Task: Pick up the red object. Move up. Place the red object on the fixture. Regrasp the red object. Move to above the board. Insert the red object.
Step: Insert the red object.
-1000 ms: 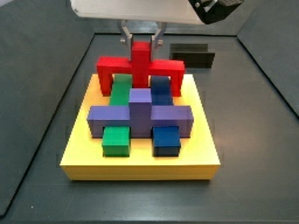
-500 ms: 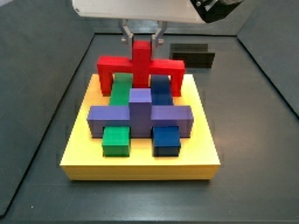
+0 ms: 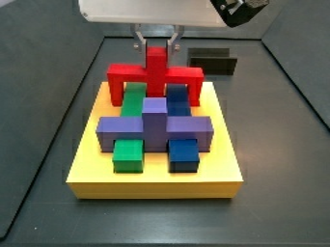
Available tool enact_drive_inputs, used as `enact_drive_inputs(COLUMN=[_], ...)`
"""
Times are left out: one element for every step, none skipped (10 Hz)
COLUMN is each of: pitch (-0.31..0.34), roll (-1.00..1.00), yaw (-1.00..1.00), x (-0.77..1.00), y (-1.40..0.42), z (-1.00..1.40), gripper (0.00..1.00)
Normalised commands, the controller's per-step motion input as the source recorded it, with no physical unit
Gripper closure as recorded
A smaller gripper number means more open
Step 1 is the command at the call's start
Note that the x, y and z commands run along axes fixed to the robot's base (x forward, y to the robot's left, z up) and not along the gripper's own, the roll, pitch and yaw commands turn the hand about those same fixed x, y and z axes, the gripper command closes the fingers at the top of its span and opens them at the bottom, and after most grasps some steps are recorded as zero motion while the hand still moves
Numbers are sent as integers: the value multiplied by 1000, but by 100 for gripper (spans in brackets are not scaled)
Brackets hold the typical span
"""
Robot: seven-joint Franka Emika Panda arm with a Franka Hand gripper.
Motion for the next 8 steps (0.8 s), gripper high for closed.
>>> enact_drive_inputs(pitch=[-77,-67,-51,-30,-40,-59,-37,-107], roll=[-1,-13,-6,-11,-24,-29,0,0], yaw=[-37,-134,-217,-377,-306,-200,-89,-49], x=[0,14,137,289,109,0,0,20], y=[0,0,0,-51,-20,0,74,40], z=[-414,-474,-423,-314,-326,-360,-389,-534], gripper=[100,100,100,100,100,100,100,100])
